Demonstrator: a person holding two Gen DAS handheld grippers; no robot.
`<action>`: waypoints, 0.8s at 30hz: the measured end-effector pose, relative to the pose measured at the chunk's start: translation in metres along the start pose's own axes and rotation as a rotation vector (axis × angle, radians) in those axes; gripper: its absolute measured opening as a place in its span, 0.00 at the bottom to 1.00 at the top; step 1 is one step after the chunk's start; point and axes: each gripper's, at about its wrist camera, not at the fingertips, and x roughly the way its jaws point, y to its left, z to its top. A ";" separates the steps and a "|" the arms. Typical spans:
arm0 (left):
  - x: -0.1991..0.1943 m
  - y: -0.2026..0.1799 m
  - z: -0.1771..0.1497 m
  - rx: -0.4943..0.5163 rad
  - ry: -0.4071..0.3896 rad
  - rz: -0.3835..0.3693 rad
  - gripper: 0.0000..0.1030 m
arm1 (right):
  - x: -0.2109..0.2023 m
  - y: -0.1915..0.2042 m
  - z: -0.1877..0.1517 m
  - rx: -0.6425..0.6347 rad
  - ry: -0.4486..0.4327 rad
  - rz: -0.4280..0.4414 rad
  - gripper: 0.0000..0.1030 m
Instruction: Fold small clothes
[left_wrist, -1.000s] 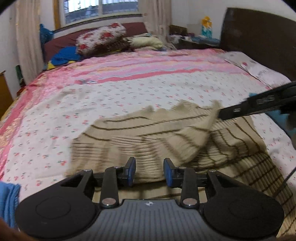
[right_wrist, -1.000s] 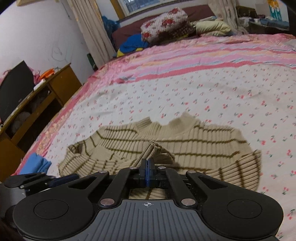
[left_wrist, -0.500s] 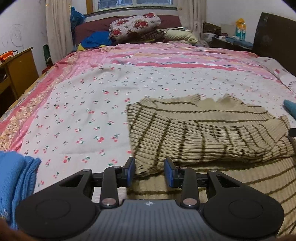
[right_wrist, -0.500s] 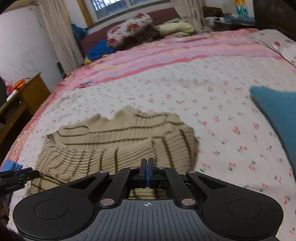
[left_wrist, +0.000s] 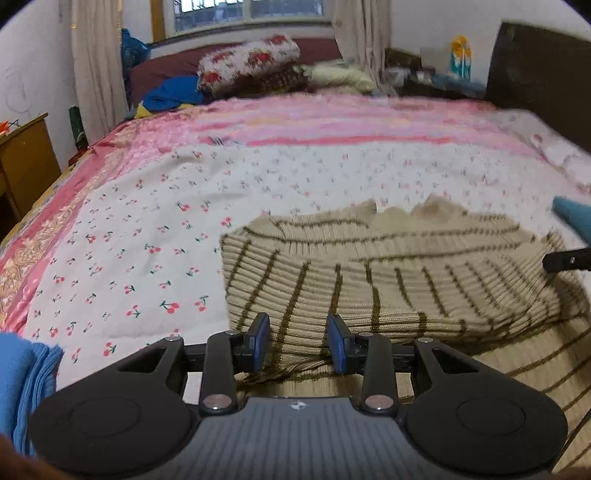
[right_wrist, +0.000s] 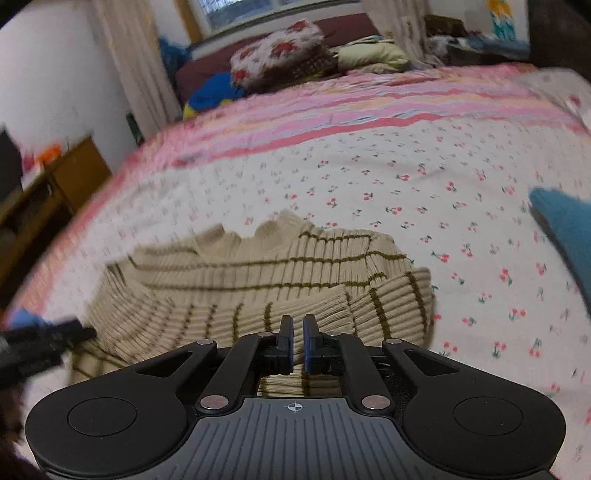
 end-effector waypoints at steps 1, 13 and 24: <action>0.005 -0.001 -0.001 0.010 0.024 0.013 0.40 | 0.006 0.001 -0.001 -0.016 0.019 -0.023 0.08; 0.000 -0.007 0.000 0.038 0.044 0.043 0.40 | -0.006 0.014 -0.007 -0.119 -0.027 -0.071 0.08; -0.001 -0.009 0.014 0.025 -0.003 0.025 0.40 | 0.003 0.039 0.004 -0.198 -0.083 -0.028 0.08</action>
